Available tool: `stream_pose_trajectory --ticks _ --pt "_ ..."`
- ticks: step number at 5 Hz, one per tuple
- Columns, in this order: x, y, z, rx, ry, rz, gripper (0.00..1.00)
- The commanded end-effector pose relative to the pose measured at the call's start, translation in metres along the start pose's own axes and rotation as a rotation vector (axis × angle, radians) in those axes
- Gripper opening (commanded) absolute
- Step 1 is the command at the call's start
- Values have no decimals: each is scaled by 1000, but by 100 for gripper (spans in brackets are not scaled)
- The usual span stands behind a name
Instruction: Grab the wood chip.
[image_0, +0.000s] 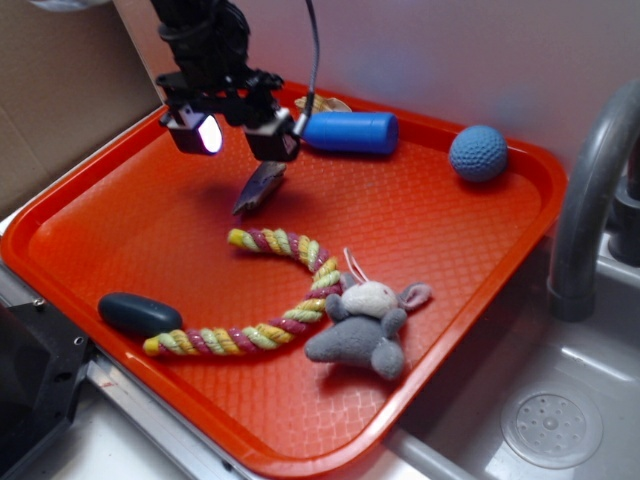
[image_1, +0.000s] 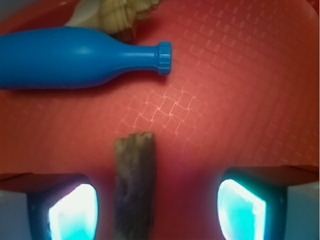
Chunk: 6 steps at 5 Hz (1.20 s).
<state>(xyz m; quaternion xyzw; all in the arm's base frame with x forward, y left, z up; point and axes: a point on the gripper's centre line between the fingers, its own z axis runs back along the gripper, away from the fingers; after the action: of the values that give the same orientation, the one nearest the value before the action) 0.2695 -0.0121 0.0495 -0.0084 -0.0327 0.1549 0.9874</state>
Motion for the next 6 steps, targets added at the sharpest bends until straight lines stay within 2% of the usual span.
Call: stream_pose_trajectory --ticks 1,2,4,6 --pt "3 -14 4 -13 -37 -44 100" --pt "0 -10 -8 0 -13 -49 100" --pt "-10 -11 -11 -4 -7 -83 100" --pt "-4 -10 -25 -4 23 -83 100"
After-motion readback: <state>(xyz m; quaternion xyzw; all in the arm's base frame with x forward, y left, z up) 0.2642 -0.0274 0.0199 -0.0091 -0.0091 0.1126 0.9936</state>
